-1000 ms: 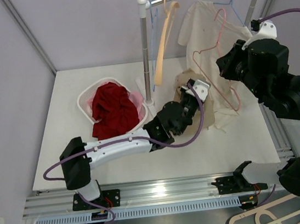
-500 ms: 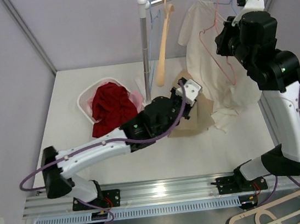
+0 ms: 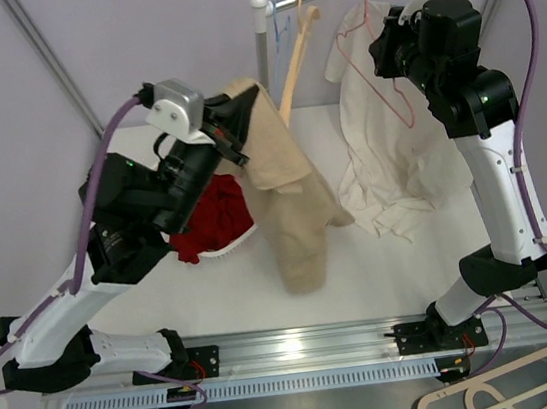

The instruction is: Remove the t-shirt from the hanger

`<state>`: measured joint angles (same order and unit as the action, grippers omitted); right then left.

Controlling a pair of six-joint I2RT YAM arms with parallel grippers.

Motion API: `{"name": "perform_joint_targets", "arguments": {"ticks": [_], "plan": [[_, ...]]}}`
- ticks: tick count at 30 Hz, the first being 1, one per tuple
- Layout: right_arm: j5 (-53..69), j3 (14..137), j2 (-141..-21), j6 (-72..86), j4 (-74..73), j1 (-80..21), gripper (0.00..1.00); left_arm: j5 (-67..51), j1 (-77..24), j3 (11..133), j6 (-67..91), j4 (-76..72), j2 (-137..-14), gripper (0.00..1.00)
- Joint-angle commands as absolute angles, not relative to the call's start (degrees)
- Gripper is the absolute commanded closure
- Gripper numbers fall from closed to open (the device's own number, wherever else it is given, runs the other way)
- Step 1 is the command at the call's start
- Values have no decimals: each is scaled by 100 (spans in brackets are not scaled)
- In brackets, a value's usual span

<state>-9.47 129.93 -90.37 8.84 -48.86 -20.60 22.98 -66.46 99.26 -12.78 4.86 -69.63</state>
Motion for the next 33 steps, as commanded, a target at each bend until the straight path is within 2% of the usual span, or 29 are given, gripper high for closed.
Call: {"name": "perform_joint_targets", "arguments": {"ticks": [1, 16, 18, 24, 28, 33], "plan": [[-791, 13149, -9000, 703, -4342, -2039, 100, 2277, -6197, 10194, -1582, 36, -6944, 99], [-396, 13122, -9316, 773, -4131, -2057, 100, 2180, -4756, 12698, -2417, -483, -8015, 98], [-395, 13043, -9351, 791, -4096, -2083, 100, 2136, -4388, 12674, -2400, -824, -8033, 96], [-465, 12824, -9422, 844, -4105, -2171, 100, 2206, -3281, 11840, -1873, -1125, -8042, 98], [-746, 12639, -9387, 782, -4078, -2346, 100, 2363, -2717, 10508, -891, -1064, -7761, 99], [-1520, 12586, -9404, 782, -4078, -2478, 100, 4031, -2681, 8941, -362, -1090, -7384, 99]]}}
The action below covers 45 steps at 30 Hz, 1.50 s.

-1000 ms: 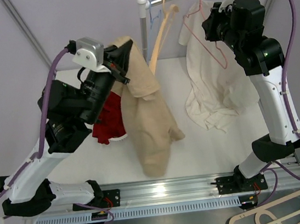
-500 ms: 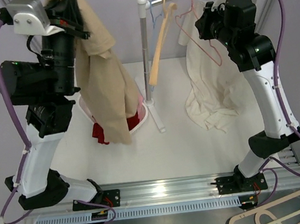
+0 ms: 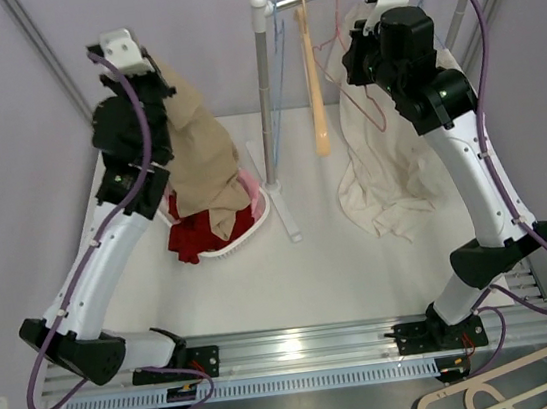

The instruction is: Remove the t-shirt from the hanger

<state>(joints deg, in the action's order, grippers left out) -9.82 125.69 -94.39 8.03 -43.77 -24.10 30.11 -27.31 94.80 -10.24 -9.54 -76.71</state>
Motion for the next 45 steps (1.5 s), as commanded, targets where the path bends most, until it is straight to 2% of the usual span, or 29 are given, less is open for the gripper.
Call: {"name": "perform_joint_targets", "arguments": {"ticks": [1, 3, 4, 6, 7, 10, 14, 19, 20, 21, 22, 24, 25, 27, 28, 34, 38, 39, 40, 41, 42, 45], "plan": [[-1564, 12560, -9396, 756, -4043, -2470, 100, 4226, -2681, 8225, -256, -1081, -7235, 99], [-1565, 12419, -9352, 747, -3903, -2496, 100, 4595, -2681, 7842, 339, -715, -7120, 99], [-1495, 12384, -9352, 747, -3876, -2496, 100, 4666, -2681, 7509, 1265, -286, -7041, 99], [-1381, 12323, -9352, 765, -3841, -2540, 100, 4343, -2681, 7244, 2044, 733, -6944, 99], [-1354, 12287, -9334, 799, -3806, -2601, 100, 4203, -2689, 6651, 2744, 895, -6891, 99], [-1284, 12103, -9325, 756, -3648, -2750, 100, 3877, -2681, 5926, 3251, 940, -6899, 99], [-1099, 12129, -9395, 615, -3638, -2979, 100, 3867, -2689, 5792, 3611, 1475, -7162, 99], [-1002, 12216, -9439, 641, -3673, -3023, 100, 3095, -2689, 5204, 3858, 1267, -7119, 99], [-1106, 12243, -9448, 642, -3700, -3032, 89, 3033, -2689, 5168, 3797, 1205, -7110, 92], [-1134, 12261, -9457, 615, -3709, -3032, 83, 2963, -2689, 5142, 3710, 1126, -7119, 83], [-1160, 12322, -9457, 589, -3761, -3032, 77, 2884, -2689, 5168, 3544, 1073, -7119, 65], [-1300, 12366, -9457, 563, -3788, -3032, 75, 2909, -2689, 5212, 3490, 1046, -7075, 53], [-1353, 12384, -9448, 545, -3814, -3032, 75, 2970, -2689, 5229, 3411, 1020, -6979, 31], [-1484, 12436, -9431, 475, -3823, -3032, 66, 3023, -2690, 5273, 3323, 958, -6847, 8], [-1555, 12471, -9431, 457, -3858, -3024, 61, 3041, -2707, 5326, 3192, 941, -6699, 1], [-2082, 13068, -9474, 220, -4226, -2901, 59, 3708, -3303, 5826, 2498, 1020, -6065, 1], [-1645, 13517, -9545, 351, -4596, -2051, 57, 4147, -4417, 6134, 1742, 625, -5766, 1], [-1583, 13544, -9528, 334, -4614, -1926, 51, 4322, -4595, 6248, 1384, 520, -5766, 0], [-1582, 13553, -9545, 186, -4640, -1768, 26, 4368, -4919, 6353, 1232, 345, -5783, 1], [-1634, 13561, -9545, 63, -4675, -1732, 12, 4351, -5044, 6389, 1091, 282, -5818, 0], [-1774, 13562, -9554, 18, -4676, -1714, 3, 4011, -5149, 6485, 881, 238, -5888, 1], [-1960, 13658, -9589, -368, -4763, -1531, 1, 3412, -5554, 6618, 625, 36, -6055, 0]]}}
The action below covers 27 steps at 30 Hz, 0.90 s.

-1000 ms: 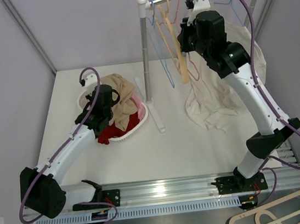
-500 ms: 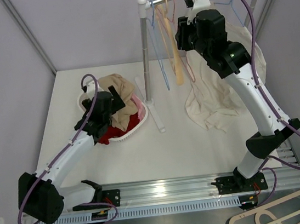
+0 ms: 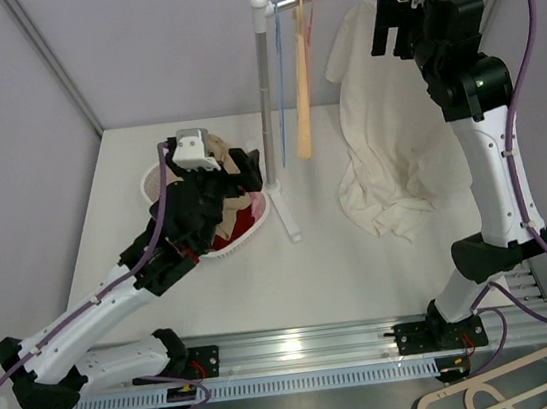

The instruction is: Remove the t-shirt from the hanger

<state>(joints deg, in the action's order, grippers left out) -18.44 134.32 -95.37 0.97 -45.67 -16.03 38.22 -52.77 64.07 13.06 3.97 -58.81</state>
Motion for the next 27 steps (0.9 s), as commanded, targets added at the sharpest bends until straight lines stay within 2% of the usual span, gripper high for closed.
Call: {"name": "perform_joint_targets", "arguments": {"ticks": [1, 9, 12, 17, 23, 27], "plan": [[-1951, 13684, -9589, -395, -4772, -1460, 1, 3271, -5676, 6670, 433, -43, -6230, 0], [-1810, 13702, -9668, -939, -4746, -1081, 1, 3902, -6811, 7286, -1229, -913, -7417, 1], [-1907, 13728, -9764, -1239, -4755, -976, 0, 3754, -6873, 7216, -1100, -1037, -7471, 1], [-951, 13737, -9922, -1064, -4843, -379, 1, 3358, -6864, 7136, -844, -994, -7383, 0], [-502, 13869, -10273, -1125, -4825, -88, 4, 3340, -6873, 7023, -695, -791, -7269, 1], [-116, 13992, -10476, -1029, -4799, 219, 2, 3305, -6873, 6716, -528, -738, -7067, 1]]}}
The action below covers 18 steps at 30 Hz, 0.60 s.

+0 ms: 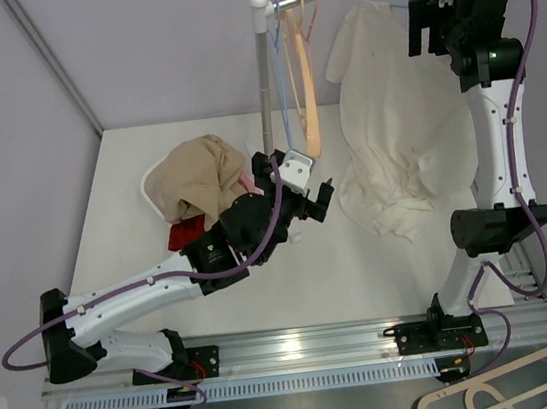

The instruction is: Remove the t-shirt from the hanger

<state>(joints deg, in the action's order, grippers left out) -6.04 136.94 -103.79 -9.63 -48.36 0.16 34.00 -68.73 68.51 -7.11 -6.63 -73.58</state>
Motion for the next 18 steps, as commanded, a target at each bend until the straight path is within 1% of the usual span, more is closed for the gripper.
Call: {"name": "perform_joint_targets", "arguments": {"ticks": [1, 4, 6, 7, 8, 9, 10, 15, 17, 18], "plan": [[-71, 14010, -10520, -1020, -4790, 246, 3, 3313, -6873, 6680, -519, -712, -7049, 0], [105, 14124, -10669, -1037, -4772, 272, 5, 3357, -6873, 6680, -545, -633, -7084, 0], [123, 14185, -10757, -1020, -4738, 290, 10, 3357, -6873, 6706, -606, -615, -7145, 1], [167, 14177, -10767, -1011, -4711, 307, 14, 3357, -6864, 6723, -624, -607, -7163, 1], [219, 14177, -10775, -993, -4702, 316, 26, 3357, -6873, 6776, -650, -598, -7215, 1], [246, 14185, -10784, -967, -4641, 334, 32, 3357, -6864, 6785, -676, -606, -7233, 0], [342, 14186, -10793, -888, -4641, 369, 41, 3349, -6864, 6811, -703, -615, -7268, 1], [843, 14238, -10819, -694, -4579, 518, 43, 3349, -6864, 6900, -765, -580, -7374, 1], [870, 14256, -10819, -703, -4570, 527, 50, 3366, -6873, 6873, -782, -615, -7357, 1], [888, 14273, -10828, -703, -4596, 536, 56, 3392, -6864, 6864, -791, -624, -7356, 0]]}}
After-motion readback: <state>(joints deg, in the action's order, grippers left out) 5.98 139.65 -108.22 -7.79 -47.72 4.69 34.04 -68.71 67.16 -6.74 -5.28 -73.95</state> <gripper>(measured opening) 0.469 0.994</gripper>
